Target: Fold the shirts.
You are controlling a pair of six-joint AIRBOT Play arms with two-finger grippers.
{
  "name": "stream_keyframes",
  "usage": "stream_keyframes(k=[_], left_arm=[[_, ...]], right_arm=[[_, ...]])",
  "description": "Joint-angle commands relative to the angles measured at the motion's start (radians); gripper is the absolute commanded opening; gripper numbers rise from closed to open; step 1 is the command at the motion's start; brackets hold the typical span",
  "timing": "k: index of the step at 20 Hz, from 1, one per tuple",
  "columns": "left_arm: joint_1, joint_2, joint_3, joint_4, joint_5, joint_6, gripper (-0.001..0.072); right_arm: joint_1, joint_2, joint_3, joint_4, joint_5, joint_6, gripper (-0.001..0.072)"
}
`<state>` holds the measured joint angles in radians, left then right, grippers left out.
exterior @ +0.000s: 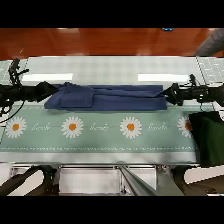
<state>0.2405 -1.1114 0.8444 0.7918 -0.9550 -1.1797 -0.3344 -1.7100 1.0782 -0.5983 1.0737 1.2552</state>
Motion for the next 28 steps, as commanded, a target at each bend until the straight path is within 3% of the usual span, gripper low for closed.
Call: stream_keyframes(k=[1, 2, 3, 4, 5, 7, 10, 13, 16, 17, 23, 28], left_arm=[[-0.027, 0.016, -0.021, -0.019, 0.034, 0.005, 0.0507], [-0.035, 0.016, -0.021, -0.023, 0.040, 0.006, 0.0507], [-0.041, 0.016, -0.021, -0.023, 0.047, 0.006, 0.0506], [-0.048, 0.016, -0.020, -0.023, 0.047, 0.006, 0.0505], [-0.055, 0.016, -0.020, -0.023, 0.047, 0.006, 0.0461], [-0.076, 0.015, -0.020, -0.025, 0.051, 0.010, 0.0010], [-0.177, -0.022, 0.014, -0.033, 0.066, 0.019, 0.0015], [-0.369, -0.137, 0.108, -0.032, 0.114, -0.005, 0.0014], [-0.541, -0.320, 0.255, -0.032, 0.195, -0.204, 0.0014], [-0.593, -0.395, 0.322, -0.032, 0.193, -0.233, 0.0014], [-0.879, -0.760, 0.722, -0.033, -0.010, -0.384, 0.0014], [-1.015, -0.868, 0.858, -0.033, -0.090, -0.396, 0.0015]], right_arm=[[0.072, -0.059, 0.034, 0.022, -0.024, -0.005, 0.0410], [0.093, -0.066, 0.055, 0.021, -0.023, -0.003, 0.0345], [0.111, -0.065, 0.076, 0.018, -0.023, -0.003, 0.0161], [0.120, -0.060, 0.103, 0.015, -0.003, -0.004, 0.0028], [0.120, -0.052, 0.128, 0.003, 0.012, -0.002, 0.0027], [0.115, -0.016, 0.167, -0.063, 0.039, 0.050, 0.0026], [0.107, 0.095, 0.175, -0.183, 0.085, 0.069, 0.0025], [0.108, 0.255, 0.166, -0.270, 0.167, 0.080, 0.0025], [0.108, 0.443, 0.117, -0.354, 0.228, 0.109, 0.0026], [0.108, 0.505, 0.091, -0.353, 0.228, 0.121, 0.0025], [0.109, 0.751, -0.003, -0.303, 0.272, 0.144, 0.0025], [0.109, 0.787, -0.003, -0.272, 0.289, 0.157, 0.0026]])
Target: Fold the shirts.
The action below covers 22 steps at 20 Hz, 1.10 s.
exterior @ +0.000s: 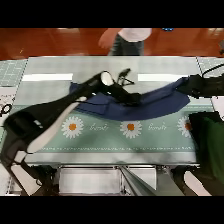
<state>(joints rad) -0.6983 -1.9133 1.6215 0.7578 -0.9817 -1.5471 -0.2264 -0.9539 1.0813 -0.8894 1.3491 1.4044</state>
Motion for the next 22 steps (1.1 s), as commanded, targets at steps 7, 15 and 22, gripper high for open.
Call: stream_keyframes(k=[7, 15, 22], left_arm=[[0.212, 0.135, 0.052, 0.193, -0.182, -0.036, 0.0015], [0.891, 0.816, -0.429, 0.266, -0.146, 0.096, 0.0015], [0.998, 1.198, -0.696, 0.214, -0.198, 0.164, 0.0015]], right_arm=[[0.143, 0.010, -0.006, 0.031, -0.097, 0.107, 0.0026], [0.597, -0.401, 0.179, 0.271, -0.492, 0.119, 0.0026], [0.775, -0.852, 0.539, 0.397, -0.507, 0.122, 0.0026]])
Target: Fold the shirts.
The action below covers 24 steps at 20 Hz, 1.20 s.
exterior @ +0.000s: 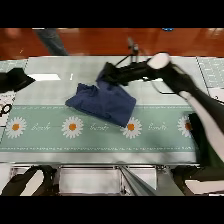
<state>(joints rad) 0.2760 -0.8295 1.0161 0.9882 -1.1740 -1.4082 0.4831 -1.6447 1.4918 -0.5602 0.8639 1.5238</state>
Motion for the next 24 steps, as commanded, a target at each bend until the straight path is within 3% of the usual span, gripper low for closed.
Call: stream_keyframes(k=[1, 3, 4, 5, 6, 11, 13, 14, 15, 18, 19, 21, 24], left_arm=[[0.001, 0.109, -0.101, -0.016, -0.005, 0.026, 0.0015], [-0.044, 0.082, -0.108, -0.016, 0.002, 0.028, 0.0015], [-0.063, 0.068, -0.108, -0.016, 0.021, 0.028, 0.0015], [-0.082, 0.051, -0.108, -0.016, 0.047, 0.028, 0.0015], [-0.097, 0.032, -0.108, -0.016, 0.068, 0.028, 0.0015], [-0.146, -0.089, -0.108, -0.017, 0.097, 0.027, 0.0015], [-0.138, -0.117, -0.108, -0.017, 0.110, 0.027, 0.0015], [-0.128, -0.117, -0.108, -0.017, 0.113, 0.027, 0.0015], [-0.117, -0.114, -0.108, -0.017, 0.109, 0.024, 0.0015], [-0.111, -0.102, -0.108, -0.025, 0.080, 0.024, 0.0015], [-0.116, -0.098, -0.108, -0.029, 0.074, 0.024, 0.0015], [-0.138, -0.090, -0.111, -0.030, 0.073, 0.025, 0.0015], [-0.185, -0.090, -0.111, -0.031, 0.074, 0.024, 0.0015]], right_arm=[[0.077, -0.199, 0.160, 0.082, -0.021, 0.002, 0.0025], [0.094, -0.269, 0.214, 0.120, -0.025, 0.002, 0.0026], [0.101, -0.298, 0.232, 0.136, -0.042, -0.003, 0.0070], [0.106, -0.319, 0.243, 0.162, -0.053, -0.019, 0.0313], [0.106, -0.333, 0.247, 0.196, -0.040, -0.070, 0.0413], [0.018, -0.303, 0.247, 0.183, 0.219, -0.052, 0.0413], [-0.062, -0.224, 0.247, 0.078, 0.396, -0.043, 0.0412], [-0.101, -0.151, 0.246, -0.094, 0.480, -0.002, 0.0412], [-0.133, -0.062, 0.232, -0.362, 0.561, 0.068, 0.0413], [-0.142, 0.238, -0.001, -1.351, 0.751, 0.369, 0.0413], [-0.167, 0.354, -0.150, -1.409, 0.689, 0.430, 0.0412], [-0.256, 0.538, -0.427, -1.140, 0.419, 0.480, 0.0413], [-0.329, 0.633, -0.726, -0.629, 0.044, 0.335, 0.0419]])
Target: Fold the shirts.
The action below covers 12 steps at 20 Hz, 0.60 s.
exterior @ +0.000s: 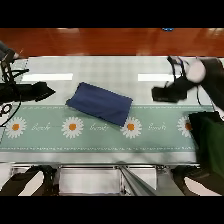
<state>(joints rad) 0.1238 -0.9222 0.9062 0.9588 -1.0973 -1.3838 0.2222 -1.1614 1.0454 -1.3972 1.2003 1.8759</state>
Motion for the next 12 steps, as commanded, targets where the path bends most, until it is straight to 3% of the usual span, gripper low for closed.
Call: stream_keyframes(k=[1, 8, 12], left_arm=[[-0.047, 0.002, -0.001, -0.001, -0.003, 0.000, 0.0015], [-0.074, 0.000, -0.001, 0.002, -0.003, 0.000, 0.0015], [-0.074, -0.001, -0.006, 0.002, 0.024, -0.010, 0.0015]], right_arm=[[-0.066, 0.131, -0.330, 0.326, -0.364, -0.082, 0.0419], [-0.062, -0.230, -0.355, 0.946, -0.388, -0.536, 0.0419], [-0.044, -0.337, -0.302, 1.027, -0.344, -0.608, 0.0418]])
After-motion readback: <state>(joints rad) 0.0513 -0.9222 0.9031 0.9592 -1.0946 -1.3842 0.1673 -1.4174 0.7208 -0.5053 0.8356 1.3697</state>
